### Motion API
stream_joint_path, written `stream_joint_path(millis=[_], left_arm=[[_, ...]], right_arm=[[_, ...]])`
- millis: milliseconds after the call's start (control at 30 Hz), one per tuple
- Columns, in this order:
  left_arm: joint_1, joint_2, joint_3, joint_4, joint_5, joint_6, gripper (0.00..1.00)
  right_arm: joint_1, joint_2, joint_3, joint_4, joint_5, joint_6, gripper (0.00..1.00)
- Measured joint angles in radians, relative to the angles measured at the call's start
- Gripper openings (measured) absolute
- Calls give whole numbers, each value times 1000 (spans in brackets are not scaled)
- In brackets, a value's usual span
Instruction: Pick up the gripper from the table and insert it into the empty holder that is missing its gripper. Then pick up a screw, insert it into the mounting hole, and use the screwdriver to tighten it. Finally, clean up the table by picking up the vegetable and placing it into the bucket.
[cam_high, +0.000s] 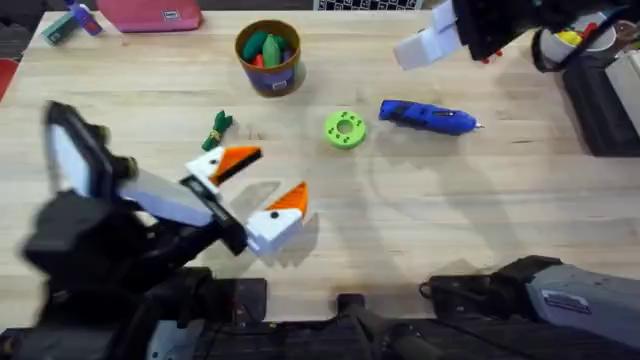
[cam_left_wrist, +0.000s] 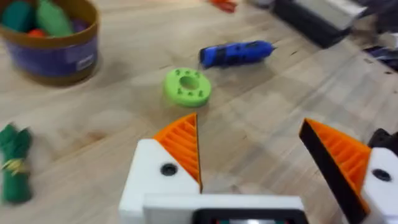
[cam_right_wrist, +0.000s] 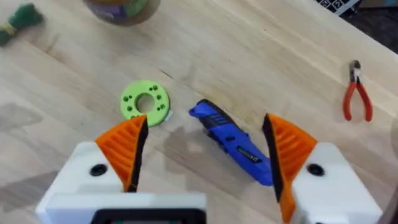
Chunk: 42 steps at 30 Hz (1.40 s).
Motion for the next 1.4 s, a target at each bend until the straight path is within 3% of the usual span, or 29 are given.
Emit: stream_joint_path(millis=[233,400,533,733,933,1100,1400], left_arm=[[0,221,372,-269,-234,49,985],[0,427,580,-431,-369,69,985],[0,603,710,-513,-418,145,985],[0,770,808,-517,-463,194,985],[0,872,837,-576,-637,202,985],[8,1062,926,-637,-730,206,985],[169,1400,1043,-621,-777,217,985]], right_arm=[[0,-125,-37,13,-3,94,994],[0,-269,-193,59,-3,131,994],[0,-355,-329,99,-3,162,993],[0,-436,-459,106,-3,199,994],[0,-439,-485,74,-3,224,994],[0,-423,-486,76,-3,233,994],[0,-412,-486,63,-3,236,994]])
